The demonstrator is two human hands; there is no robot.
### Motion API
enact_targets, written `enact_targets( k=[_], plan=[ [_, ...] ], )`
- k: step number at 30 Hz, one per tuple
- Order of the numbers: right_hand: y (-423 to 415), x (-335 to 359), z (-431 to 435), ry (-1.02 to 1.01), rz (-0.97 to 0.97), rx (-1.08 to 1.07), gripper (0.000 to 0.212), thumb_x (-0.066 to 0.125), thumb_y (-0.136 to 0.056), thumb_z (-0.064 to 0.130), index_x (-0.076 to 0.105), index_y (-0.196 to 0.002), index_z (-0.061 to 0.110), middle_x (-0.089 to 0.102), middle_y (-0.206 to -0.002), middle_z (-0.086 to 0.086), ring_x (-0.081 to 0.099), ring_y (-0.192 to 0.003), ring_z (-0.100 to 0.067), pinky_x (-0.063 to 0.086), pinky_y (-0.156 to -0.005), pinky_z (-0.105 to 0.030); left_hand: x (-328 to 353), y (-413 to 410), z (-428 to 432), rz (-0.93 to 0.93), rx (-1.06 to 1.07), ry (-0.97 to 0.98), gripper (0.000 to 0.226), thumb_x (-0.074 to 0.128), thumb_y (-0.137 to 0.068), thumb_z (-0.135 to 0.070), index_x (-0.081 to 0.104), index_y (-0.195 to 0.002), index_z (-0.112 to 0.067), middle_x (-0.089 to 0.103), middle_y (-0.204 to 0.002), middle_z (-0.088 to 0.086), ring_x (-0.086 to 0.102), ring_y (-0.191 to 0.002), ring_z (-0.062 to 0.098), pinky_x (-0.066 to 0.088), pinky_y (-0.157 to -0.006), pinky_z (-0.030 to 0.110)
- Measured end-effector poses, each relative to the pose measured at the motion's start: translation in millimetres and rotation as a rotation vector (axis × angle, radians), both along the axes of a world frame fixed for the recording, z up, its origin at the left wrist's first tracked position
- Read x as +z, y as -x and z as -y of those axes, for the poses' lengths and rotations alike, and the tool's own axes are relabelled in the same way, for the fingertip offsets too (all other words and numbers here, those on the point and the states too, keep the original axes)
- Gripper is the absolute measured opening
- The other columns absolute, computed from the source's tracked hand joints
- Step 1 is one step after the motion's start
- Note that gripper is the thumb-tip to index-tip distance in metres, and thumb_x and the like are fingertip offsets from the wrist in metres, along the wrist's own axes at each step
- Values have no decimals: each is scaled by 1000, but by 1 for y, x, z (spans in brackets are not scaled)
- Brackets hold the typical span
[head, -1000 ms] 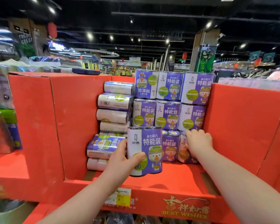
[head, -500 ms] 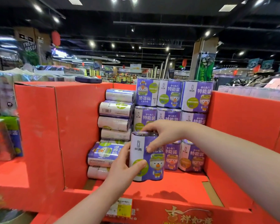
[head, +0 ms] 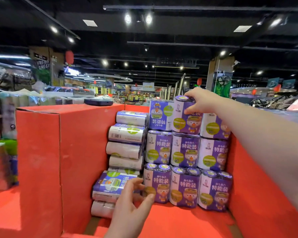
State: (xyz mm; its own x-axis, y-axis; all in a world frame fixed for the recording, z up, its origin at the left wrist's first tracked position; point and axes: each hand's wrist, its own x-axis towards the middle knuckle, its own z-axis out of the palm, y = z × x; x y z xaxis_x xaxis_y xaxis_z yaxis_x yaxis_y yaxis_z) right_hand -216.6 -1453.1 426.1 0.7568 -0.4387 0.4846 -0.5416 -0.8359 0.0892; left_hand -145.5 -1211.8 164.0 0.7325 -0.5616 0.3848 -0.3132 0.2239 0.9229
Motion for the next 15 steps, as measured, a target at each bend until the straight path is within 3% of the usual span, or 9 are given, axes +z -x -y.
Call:
enact_targets(
  k=[3,6,8,11,15],
  plan=[
    [0,2,8,61,-24,-120,50,71,-80,47,57,-122,23,54,-124,-4,53,-114,-29,38,-79,-34,0,-2,2,-4,10,5,53,68,-48,-45,57,-97,-27,66,-86,-9,65,-63,7,42,-62,16],
    [-4,0,14,35,-52,-135,51,68,-82,47,55,-128,29,54,-129,-3,50,-120,-30,40,-88,-39,1,-2,2,-2,1,22,53,68,-47,-43,57,-96,-27,65,-82,-8,54,-52,0,38,-53,9],
    [-7,-3,15,18,-84,-147,53,66,-84,47,52,-133,33,55,-133,-2,49,-124,-30,40,-95,-40,2,-2,2,-9,1,17,43,68,-53,-29,57,-95,-27,64,-81,-8,51,-49,0,40,-54,10],
    [-13,-10,15,26,-115,-176,62,63,-86,47,41,-142,35,51,-140,-1,46,-129,-29,38,-101,-41,1,-2,2,-22,-2,-8,42,66,-55,-26,57,-97,-26,65,-82,-7,54,-53,3,43,-58,15],
    [-12,-9,14,3,-129,-181,75,73,-75,49,41,-141,34,50,-136,-3,48,-126,-29,40,-97,-42,3,-1,-1,4,24,-36,39,69,-59,-25,57,-96,-27,66,-78,-12,54,-52,2,42,-57,11]
  ],
)
